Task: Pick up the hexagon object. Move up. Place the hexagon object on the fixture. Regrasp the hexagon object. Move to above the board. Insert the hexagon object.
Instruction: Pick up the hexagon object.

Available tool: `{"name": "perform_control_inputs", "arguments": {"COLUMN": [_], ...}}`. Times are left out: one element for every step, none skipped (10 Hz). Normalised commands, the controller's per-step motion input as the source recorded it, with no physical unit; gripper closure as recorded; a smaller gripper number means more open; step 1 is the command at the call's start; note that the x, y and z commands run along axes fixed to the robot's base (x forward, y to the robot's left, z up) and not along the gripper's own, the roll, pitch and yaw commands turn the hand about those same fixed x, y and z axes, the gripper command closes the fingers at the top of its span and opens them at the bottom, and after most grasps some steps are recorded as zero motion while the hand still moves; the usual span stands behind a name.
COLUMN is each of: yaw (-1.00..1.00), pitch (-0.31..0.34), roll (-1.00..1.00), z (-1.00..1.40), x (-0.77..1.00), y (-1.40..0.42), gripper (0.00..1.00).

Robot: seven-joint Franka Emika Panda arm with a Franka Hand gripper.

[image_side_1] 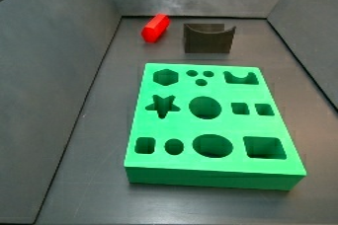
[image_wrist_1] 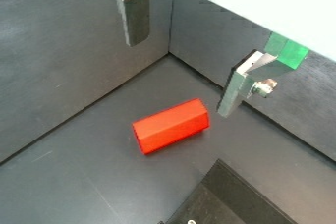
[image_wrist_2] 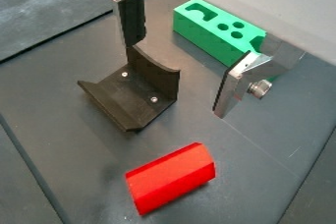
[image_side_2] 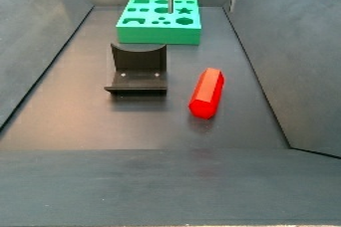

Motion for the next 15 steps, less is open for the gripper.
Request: {"name": "perform_control_inputs", "arguments": {"yaw": [0.00, 0.00, -0.01, -0.08, -0.17, -0.30, -0.35, -0.39, -0.36, -0.35, -0.24, 0.00, 0.00, 0.00, -0.04], "pitch": [0.000, -0.046, -0.086, -0.061, -0.020, -0.017, 0.000, 0.000, 0.000, -0.050, -0.051, 0.000, 0.000, -0.021, -0.069], "roll": [0.00, 0.00, 0.00, -0.03, -0.05, -0.06, -0.02, -0.04, -0.02, -0.02, -0.01, 0.00, 0.00, 0.03, 0.00], "z": [0.00, -0.37, -0.57, -0.58, -0.50, -0.41, -0.45, -0.39, -0.43, -0.55, -0.53, -0.06, 0.00, -0.61, -0.71], "x": [-0.02, -0.02, 0.00, 0.03, 0.16, 0.24, 0.21, 0.22, 0.16, 0.07, 0.00, 0.00, 0.03, -0.04, -0.16], "y": [0.00, 0.01, 0.13, 0.22, 0.30, 0.36, 0.29, 0.34, 0.27, 0.22, 0.16, 0.00, 0.00, 0.00, 0.01], "gripper": [0.00, 0.00, 0.00, 0.00, 0.00, 0.00, 0.00, 0.00, 0.00, 0.00, 0.00, 0.00, 0.00, 0.00, 0.00]}}
